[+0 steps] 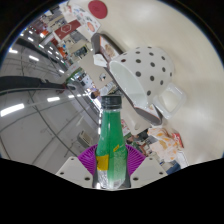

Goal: Pour water

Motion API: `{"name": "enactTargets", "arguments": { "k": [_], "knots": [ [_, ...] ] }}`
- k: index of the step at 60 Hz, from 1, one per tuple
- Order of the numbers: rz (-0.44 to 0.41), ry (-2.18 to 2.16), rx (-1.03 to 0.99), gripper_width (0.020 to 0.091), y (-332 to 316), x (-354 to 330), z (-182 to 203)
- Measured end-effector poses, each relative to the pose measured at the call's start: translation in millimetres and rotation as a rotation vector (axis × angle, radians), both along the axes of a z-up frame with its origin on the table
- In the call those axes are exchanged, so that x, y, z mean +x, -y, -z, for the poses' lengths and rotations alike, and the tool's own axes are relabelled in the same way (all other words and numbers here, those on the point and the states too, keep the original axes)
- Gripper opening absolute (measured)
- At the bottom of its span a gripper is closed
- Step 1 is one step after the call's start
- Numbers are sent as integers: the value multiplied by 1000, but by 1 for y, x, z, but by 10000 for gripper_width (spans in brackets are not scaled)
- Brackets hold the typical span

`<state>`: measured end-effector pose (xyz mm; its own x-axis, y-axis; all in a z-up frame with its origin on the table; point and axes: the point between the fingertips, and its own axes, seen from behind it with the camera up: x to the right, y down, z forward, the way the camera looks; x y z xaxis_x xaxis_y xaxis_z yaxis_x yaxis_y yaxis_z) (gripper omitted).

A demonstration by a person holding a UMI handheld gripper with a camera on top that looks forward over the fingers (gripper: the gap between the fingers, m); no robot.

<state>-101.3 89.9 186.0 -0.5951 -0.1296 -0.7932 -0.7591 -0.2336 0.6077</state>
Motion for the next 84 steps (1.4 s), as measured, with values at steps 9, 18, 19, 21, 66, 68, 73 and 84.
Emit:
{"name": "enactTargets", "arguments": {
  "k": [9,18,19,21,66,68,73,84],
  "knots": [
    [16,-72,-15,367,-13,6,8],
    [-57,39,17,365,-12,-5,7],
    [-72,84,32,366,-9,-8,4],
    [-104,176,79,366,13,-8,-10],
    [-139,2310,349,373,-18,285,98],
    [-104,2284,358,368,-21,288,96],
    [-110,2266,357,370,-23,289,97],
    [-173,2222,336,485,-21,292,101]
  ]
}}
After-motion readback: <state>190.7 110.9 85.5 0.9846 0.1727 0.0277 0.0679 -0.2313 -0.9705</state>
